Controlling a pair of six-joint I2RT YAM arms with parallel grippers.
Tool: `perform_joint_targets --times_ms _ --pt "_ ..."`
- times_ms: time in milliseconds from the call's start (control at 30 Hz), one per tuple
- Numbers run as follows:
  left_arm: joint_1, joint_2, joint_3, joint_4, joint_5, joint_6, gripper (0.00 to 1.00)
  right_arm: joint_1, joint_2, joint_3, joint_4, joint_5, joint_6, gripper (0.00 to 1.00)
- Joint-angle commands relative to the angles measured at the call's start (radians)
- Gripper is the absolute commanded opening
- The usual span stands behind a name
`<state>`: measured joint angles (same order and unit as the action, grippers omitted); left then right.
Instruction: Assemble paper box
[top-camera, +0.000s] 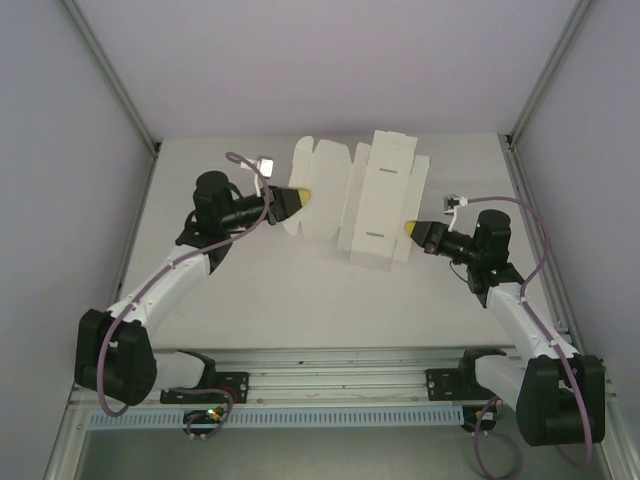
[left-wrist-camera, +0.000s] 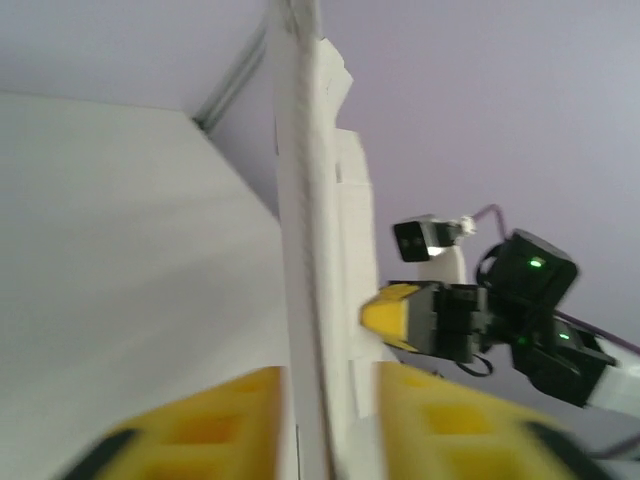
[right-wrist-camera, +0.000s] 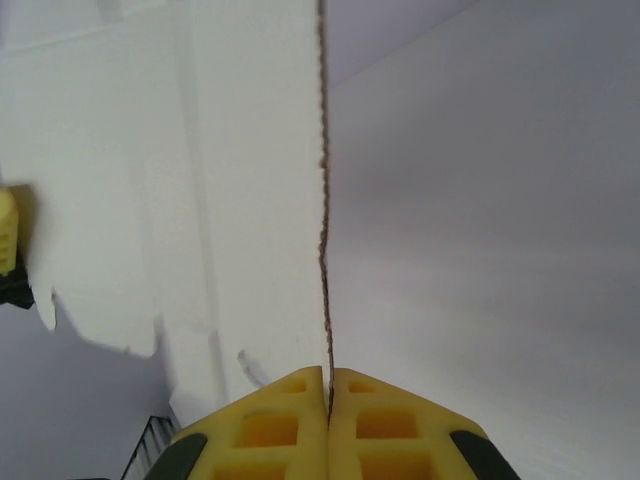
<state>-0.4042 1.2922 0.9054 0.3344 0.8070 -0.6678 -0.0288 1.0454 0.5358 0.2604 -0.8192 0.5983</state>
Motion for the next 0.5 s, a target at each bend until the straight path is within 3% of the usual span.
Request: perform_joint_targets --times_ms 0,100,200,333,467 --pt "0.007 -0.051 -0.032 -0.279 -0.259 0.124 1.00 0.036 -0.015 0.062 -0.181 0.078 -0.188 0.00" --pt "0.008 -0.089 -0.044 -0.490 -0.508 0.180 1.00 0.140 0.006 0.120 -0.396 0.258 -0.379 0.00" --pt "0.015 -0.130 -0.062 -0.587 -0.626 0.207 1.00 0.243 0.061 0.181 -0.530 0.458 -0.512 0.00" --pt "0.034 -0.168 -0.078 -0.619 -0.631 0.201 1.00 0.336 0.173 0.273 -0.597 0.752 -0.604 0.00" --pt "0.042 -0.168 -0.088 -0.577 -0.562 0.193 1.00 0.443 0.274 0.329 -0.555 1.062 -0.754 0.00"
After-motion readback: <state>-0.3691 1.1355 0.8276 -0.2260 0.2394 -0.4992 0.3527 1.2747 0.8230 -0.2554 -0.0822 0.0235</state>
